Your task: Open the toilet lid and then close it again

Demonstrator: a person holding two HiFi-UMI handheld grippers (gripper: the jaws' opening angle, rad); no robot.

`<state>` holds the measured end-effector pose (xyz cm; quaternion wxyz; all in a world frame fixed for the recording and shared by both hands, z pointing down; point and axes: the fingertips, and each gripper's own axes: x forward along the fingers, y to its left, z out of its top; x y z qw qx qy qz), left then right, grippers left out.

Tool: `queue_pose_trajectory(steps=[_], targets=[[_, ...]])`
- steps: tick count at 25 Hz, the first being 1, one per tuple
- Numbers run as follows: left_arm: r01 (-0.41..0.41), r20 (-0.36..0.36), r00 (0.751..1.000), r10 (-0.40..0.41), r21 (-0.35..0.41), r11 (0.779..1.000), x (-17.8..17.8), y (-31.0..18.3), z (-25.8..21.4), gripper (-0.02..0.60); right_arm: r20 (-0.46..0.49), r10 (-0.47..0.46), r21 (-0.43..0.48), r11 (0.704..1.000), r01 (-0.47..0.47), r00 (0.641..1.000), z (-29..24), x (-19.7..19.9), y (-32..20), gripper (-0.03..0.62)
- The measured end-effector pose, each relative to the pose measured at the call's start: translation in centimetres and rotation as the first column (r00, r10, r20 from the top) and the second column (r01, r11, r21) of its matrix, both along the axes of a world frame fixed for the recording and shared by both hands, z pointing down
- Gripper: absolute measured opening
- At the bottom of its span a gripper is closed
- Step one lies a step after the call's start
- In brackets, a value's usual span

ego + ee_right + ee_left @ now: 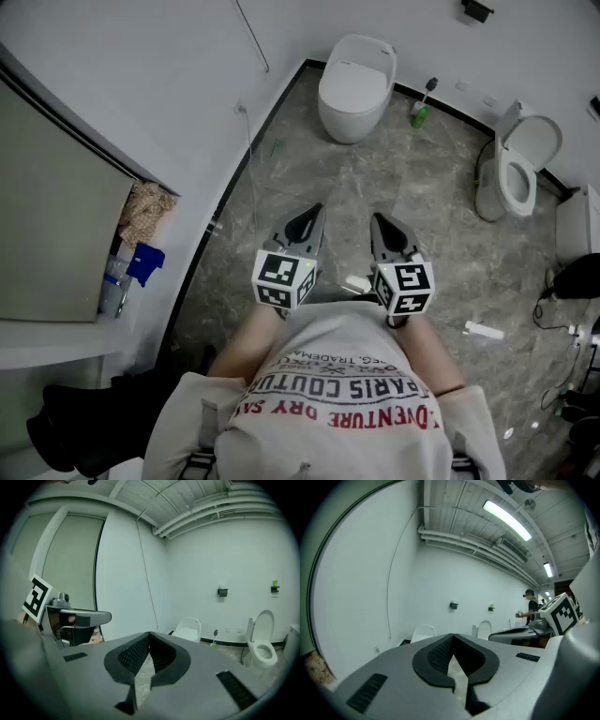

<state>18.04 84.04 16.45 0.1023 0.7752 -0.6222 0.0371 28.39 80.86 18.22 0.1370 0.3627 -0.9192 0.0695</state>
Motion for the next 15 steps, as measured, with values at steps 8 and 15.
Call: queue_pose_trajectory(steps=[8,15], targets=[[0.008,-0.004,1.0,-0.008,-0.009,1.0,-0.3,0.0,0.3,0.006,-0.011,-0.014,-0.003,1.0,0.014,1.0,0.2,-0.4,0.1,0.012],[0.032,-0.022,0.999,-0.032,-0.016,0.999,-1.4,0.5,1.0,0.006,-0.008,-0.024,-0.029,0.999,0.024,1.0,1.3,-1.5,0.5,0.014]])
